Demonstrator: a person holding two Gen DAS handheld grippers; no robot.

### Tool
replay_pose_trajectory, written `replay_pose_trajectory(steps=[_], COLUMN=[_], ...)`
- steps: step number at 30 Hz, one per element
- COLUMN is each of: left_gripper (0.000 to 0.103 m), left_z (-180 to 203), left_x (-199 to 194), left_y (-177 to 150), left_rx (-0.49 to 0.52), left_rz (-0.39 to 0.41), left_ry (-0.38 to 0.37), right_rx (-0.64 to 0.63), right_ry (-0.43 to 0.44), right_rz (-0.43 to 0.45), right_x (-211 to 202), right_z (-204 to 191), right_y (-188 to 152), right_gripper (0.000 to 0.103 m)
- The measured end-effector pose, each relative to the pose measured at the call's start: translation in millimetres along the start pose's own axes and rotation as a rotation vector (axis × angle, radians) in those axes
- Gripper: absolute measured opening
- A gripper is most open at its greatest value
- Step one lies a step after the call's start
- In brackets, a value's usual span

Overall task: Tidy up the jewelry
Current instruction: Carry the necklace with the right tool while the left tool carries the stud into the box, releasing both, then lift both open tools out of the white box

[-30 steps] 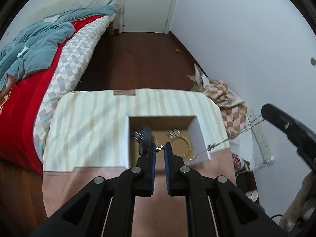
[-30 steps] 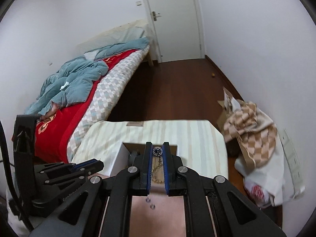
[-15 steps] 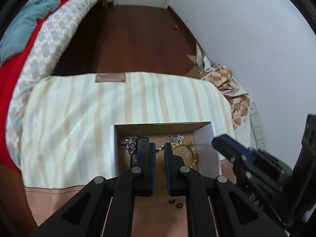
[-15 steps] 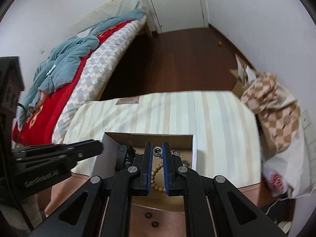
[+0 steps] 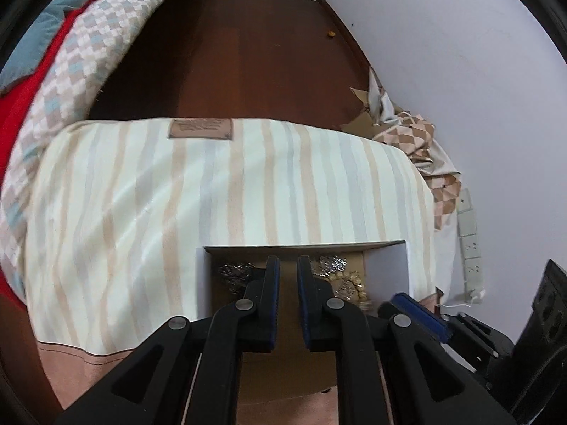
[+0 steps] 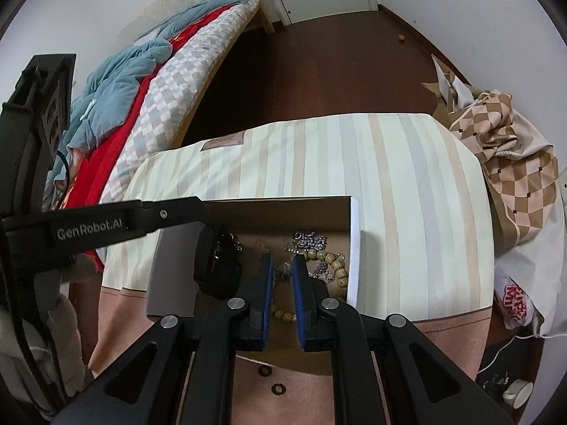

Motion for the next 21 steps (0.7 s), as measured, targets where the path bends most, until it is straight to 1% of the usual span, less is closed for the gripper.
replay_pose_trajectory(steps=[2,3,4,5,6,7,8,9,10,11,12,13,14,15,17,19,21], left_gripper=[0.016,0.018,0.026,0.038,0.047,0.063,0.070,0.073,0.076,0.078,0.079,0.086,0.098,0.102,0.103,0.103,0.103], left_z=[-1.8,-3.3,-4.8,-6.3,-8.7,-11.0,-13.0,-16.5,-19.3,-22.4,-25.2,-28.3,-30.9,-33.7,-39.6,-42.4,-44.7], left_x=[-6.0,-8.0,-11.6,-15.1,-20.6,-24.2,-28.3,-34.5,-37.6,-41.7,-44.8,-48.2,-50.5,-52.8,-57.7,-60.2,-63.9], left_y=[1.0,1.4,1.7,1.8,0.4,0.0,-1.0,-3.5,-5.0,-8.3,-10.4,-14.1,-18.0,-22.7,-32.5,-41.5,-51.6], left_rx=[0.010,0.013,0.019,0.024,0.032,0.036,0.038,0.039,0.040,0.043,0.045,0.051,0.060,0.066,0.067,0.067,0.068], left_rz=[0.022,0.031,0.047,0.062,0.084,0.103,0.122,0.150,0.161,0.175,0.187,0.203,0.213,0.222,0.238,0.247,0.255], left_ry=[0.019,0.034,0.047,0.062,0.091,0.108,0.124,0.153,0.169,0.191,0.212,0.238,0.261,0.284,0.319,0.341,0.353], right_rx=[-0.004,-0.003,-0.007,-0.013,-0.017,-0.020,-0.024,-0.032,-0.039,-0.043,-0.049,-0.055,-0.063,-0.068,-0.070,-0.066,-0.068], right_ry=[0.004,0.005,0.001,-0.011,-0.016,-0.017,-0.026,-0.042,-0.056,-0.079,-0.107,-0.125,-0.158,-0.195,-0.232,-0.256,-0.283], right_rz=[0.002,0.002,0.003,0.006,0.009,0.009,0.011,0.014,0.017,0.016,0.017,0.022,0.025,0.023,0.014,0.007,0.014], right_x=[-3.5,-5.8,-8.8,-12.0,-14.5,-16.8,-19.6,-22.5,-25.4,-26.9,-28.8,-31.2,-34.0,-35.3,-36.3,-37.9,-41.9], right_z=[-1.8,-2.0,-2.1,-2.1,-2.0,-2.1,-1.3,-0.4,0.5,1.7,4.4,5.6,8.3,10.4,13.1,15.5,17.7], right_y=[-0.3,-0.9,-1.8,-2.8,-3.7,-4.4,-5.9,-7.5,-9.2,-10.0,-11.5,-12.6,-14.7,-16.4,-21.3,-27.5,-32.3], right_gripper=[0.028,0.033,0.043,0.052,0.055,0.062,0.065,0.067,0.072,0.080,0.083,0.088,0.091,0.092,0.098,0.102,0.102])
Point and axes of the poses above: each gripper's, at about its wrist camera, not at the fingertips, and x roughly the way its jaws point, z to its right, y to its top, the point moved 9 cm from there along x, roughly the way its jaws point, and after that the axes turned 1 degree about -z, right-handed, at the moved point
